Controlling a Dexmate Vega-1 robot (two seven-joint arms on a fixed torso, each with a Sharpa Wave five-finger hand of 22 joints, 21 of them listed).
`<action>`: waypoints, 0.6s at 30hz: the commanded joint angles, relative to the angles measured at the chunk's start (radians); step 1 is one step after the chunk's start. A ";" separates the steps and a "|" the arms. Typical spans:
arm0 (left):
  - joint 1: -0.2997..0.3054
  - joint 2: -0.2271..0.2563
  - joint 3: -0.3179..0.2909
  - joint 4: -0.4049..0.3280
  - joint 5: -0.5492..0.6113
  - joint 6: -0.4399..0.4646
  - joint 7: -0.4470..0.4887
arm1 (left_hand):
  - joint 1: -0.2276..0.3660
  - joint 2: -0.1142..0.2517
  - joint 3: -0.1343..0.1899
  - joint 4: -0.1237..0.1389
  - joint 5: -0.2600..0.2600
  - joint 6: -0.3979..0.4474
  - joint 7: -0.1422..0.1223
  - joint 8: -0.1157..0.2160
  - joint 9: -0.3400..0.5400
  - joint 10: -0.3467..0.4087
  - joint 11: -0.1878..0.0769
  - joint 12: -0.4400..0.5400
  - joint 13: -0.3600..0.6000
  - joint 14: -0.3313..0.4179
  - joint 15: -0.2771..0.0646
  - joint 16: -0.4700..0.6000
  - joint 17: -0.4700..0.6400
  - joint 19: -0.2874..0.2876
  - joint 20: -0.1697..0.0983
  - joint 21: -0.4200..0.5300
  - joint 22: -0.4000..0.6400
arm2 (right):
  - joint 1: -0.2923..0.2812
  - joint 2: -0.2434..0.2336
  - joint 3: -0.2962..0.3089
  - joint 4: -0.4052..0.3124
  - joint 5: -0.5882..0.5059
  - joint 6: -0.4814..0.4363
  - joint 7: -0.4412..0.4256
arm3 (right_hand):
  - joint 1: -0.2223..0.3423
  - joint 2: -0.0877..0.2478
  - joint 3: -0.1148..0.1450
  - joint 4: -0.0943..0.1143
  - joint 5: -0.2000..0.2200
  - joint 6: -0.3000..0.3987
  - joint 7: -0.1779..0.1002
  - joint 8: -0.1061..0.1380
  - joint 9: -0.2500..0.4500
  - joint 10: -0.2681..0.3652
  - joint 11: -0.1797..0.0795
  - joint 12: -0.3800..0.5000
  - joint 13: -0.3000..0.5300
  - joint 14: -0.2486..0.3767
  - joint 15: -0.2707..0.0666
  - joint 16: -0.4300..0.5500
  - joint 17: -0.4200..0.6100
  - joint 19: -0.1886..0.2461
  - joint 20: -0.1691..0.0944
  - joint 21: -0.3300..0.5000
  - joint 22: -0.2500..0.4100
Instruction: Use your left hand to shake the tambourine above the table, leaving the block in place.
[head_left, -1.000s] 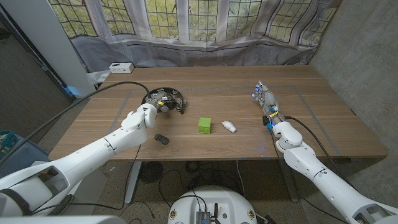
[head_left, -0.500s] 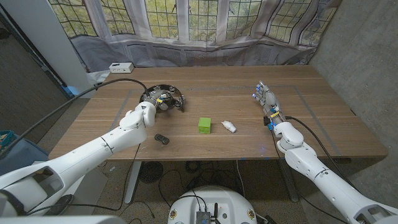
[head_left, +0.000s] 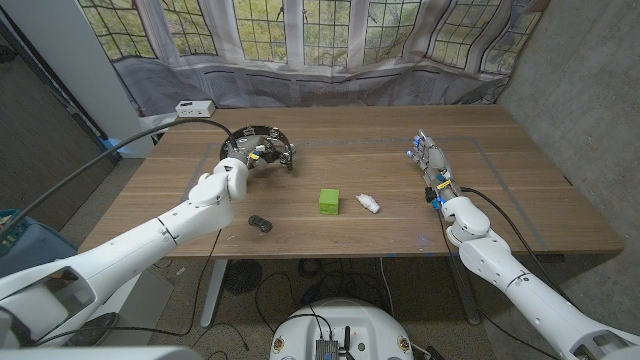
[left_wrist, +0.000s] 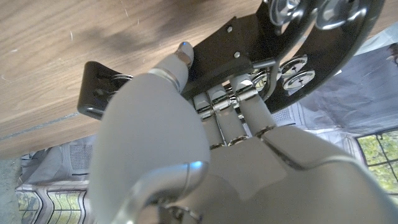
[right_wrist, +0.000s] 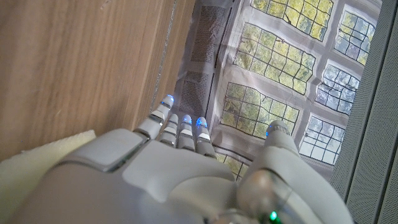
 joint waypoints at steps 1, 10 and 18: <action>0.037 0.028 -0.054 -0.059 -0.020 -0.019 0.044 | 0.011 0.033 0.042 0.036 0.006 0.027 0.017 0.005 0.005 0.006 -0.002 0.008 0.007 0.102 -0.088 -0.003 0.003 0.070 -0.073 0.008 0.005 | 0.003 0.002 -0.005 -0.007 0.005 -0.003 0.012 | 0.007 -0.001 0.002 0.005 -0.001 0.001 -0.006 -0.003 0.004 0.005 0.002 0.006 0.006 0.009 0.002 0.006 0.005 0.009 -0.002 0.004 0.004; 0.058 0.061 -0.090 -0.138 0.002 0.013 0.057 | 0.005 0.035 0.044 0.039 0.007 0.023 0.009 0.002 0.006 0.004 -0.002 0.008 0.017 0.102 -0.091 -0.007 0.003 0.069 -0.073 0.010 0.006 | 0.028 0.012 -0.023 0.011 -0.007 -0.004 0.026 | 0.008 0.000 0.002 0.005 -0.001 0.001 -0.004 -0.003 0.004 0.004 0.002 0.006 0.006 0.009 0.002 0.006 0.005 0.010 -0.002 0.004 0.004; 0.052 0.086 -0.107 -0.196 0.036 0.020 0.041 | 0.001 0.035 0.047 0.040 0.007 0.022 0.006 0.000 0.007 0.003 -0.003 0.007 0.024 0.101 -0.090 -0.010 0.004 0.064 -0.074 0.010 0.006 | 0.025 0.014 -0.021 0.008 -0.010 0.003 0.020 | 0.008 0.000 0.002 0.005 -0.001 0.001 -0.003 -0.003 0.004 0.005 0.000 0.006 0.006 0.009 0.002 0.006 0.005 0.011 -0.003 0.004 0.004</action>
